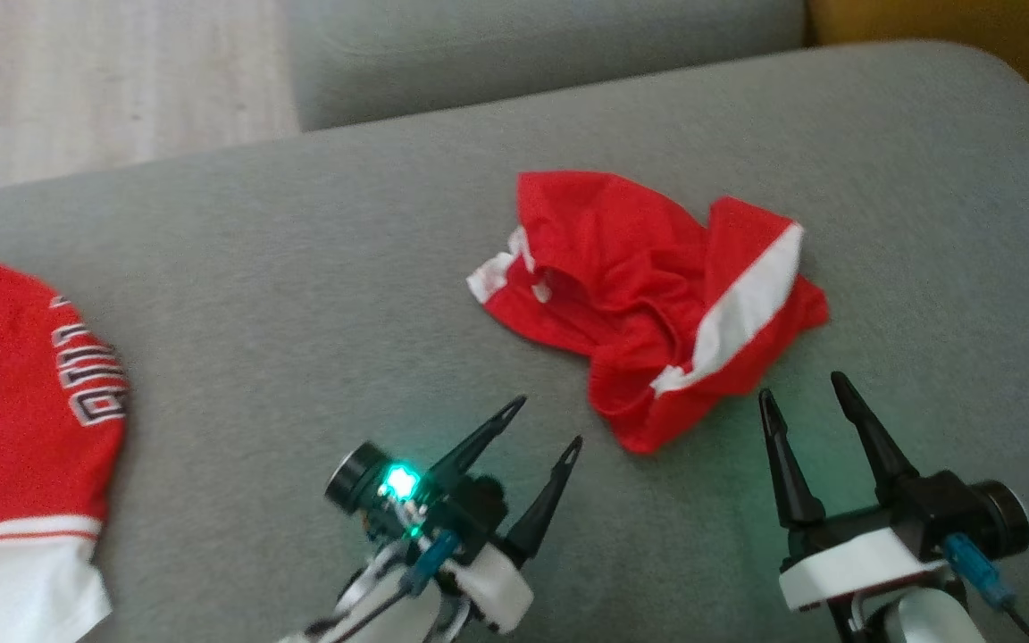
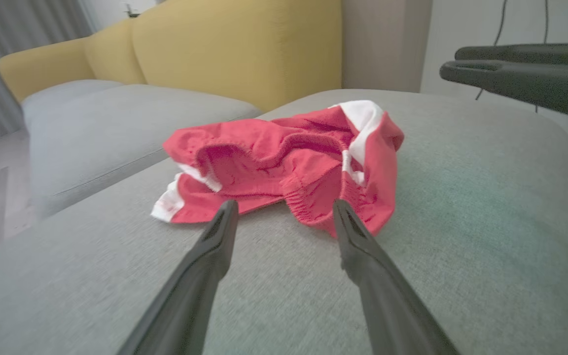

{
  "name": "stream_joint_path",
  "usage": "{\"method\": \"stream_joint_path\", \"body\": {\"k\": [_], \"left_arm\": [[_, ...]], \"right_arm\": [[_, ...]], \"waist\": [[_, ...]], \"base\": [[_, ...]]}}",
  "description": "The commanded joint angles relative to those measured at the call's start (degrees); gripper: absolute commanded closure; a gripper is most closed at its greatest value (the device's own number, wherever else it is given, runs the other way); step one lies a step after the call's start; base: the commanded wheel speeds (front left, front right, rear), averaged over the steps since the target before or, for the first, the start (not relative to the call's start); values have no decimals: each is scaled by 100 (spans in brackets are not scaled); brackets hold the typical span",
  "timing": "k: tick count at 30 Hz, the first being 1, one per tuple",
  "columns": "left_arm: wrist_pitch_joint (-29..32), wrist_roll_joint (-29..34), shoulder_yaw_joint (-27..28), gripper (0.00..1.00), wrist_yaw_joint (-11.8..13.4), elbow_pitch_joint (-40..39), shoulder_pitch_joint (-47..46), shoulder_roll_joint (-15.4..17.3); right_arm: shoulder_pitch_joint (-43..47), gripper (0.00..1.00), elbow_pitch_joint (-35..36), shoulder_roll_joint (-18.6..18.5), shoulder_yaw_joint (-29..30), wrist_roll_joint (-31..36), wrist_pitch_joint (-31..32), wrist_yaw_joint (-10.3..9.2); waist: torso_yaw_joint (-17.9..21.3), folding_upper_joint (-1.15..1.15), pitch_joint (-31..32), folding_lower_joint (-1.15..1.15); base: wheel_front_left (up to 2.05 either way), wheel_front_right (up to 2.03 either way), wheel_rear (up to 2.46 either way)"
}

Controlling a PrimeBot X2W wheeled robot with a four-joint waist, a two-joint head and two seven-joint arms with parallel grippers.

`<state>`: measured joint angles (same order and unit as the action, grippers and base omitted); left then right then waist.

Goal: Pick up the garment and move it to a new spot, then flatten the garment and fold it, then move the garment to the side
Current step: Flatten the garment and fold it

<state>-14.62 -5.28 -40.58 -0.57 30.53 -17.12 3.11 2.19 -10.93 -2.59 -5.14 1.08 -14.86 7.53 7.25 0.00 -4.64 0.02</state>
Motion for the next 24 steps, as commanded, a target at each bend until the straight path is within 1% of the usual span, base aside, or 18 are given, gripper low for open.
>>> {"method": "stream_joint_path", "body": {"k": [1,2,3,4,7,9,14,19,20,21,22,23,24], "left_arm": [[-10,-102,-137,0,-13,142,-494,-23],[5,-155,-285,0,-12,278,-641,-23],[5,-155,-285,0,-12,278,-641,-23],[18,-245,-547,0,41,497,-912,-23],[6,-434,-865,0,105,736,-1233,-24],[3,-477,-961,0,133,822,-1330,-24],[-16,-709,-1296,0,327,1185,-1737,-24],[-26,-886,-1593,0,446,1545,-2054,-24],[-27,-925,-1656,10,445,1606,-2104,-24],[-28,-961,-1725,46,426,1664,-2153,-24],[-30,-996,-1791,93,402,1711,-2203,-24],[-31,-1042,-1839,100,391,1745,-2247,-24],[-32,-1095,-1877,100,379,1765,-2284,-24]], "right_arm": [[-246,0,194,-29,-144,29,-14,-4],[-270,0,191,-29,-148,21,-14,-4],[-270,0,191,-29,-148,21,-14,-4],[-319,0,186,-29,-164,-1,-14,-4],[-385,0,174,-29,-214,-59,-14,-4],[-401,0,171,-29,-236,-77,-14,-4],[-467,0,178,-29,-374,-121,-14,-4],[-523,0,170,-29,-429,-146,-14,-4],[-534,0,166,-29,-429,-146,-14,-4],[-544,0,163,-29,-429,-145,-14,-4],[-553,0,162,-29,-425,-144,-14,-4],[-563,0,162,-29,-421,-143,-14,-4],[-571,0,159,-29,-414,-143,-14,-4]], "waist": [[389,0,-342,-2],[459,0,-387,-2],[459,0,-387,-2],[602,0,-487,-2],[785,0,-613,-2],[834,0,-650,-2],[1036,0,-799,-2],[1140,0,-890,-2],[1150,0,-902,-2],[1157,0,-912,-2],[1162,0,-924,-2],[1162,0,-932,-2],[1158,0,-934,-2]], "base": [[0,0,0],[0,0,0],[0,0,0],[0,0,0],[0,0,0],[0,0,0],[0,0,0],[0,0,0],[0,0,0],[0,0,0],[0,0,0],[0,0,0],[0,0,0]]}}
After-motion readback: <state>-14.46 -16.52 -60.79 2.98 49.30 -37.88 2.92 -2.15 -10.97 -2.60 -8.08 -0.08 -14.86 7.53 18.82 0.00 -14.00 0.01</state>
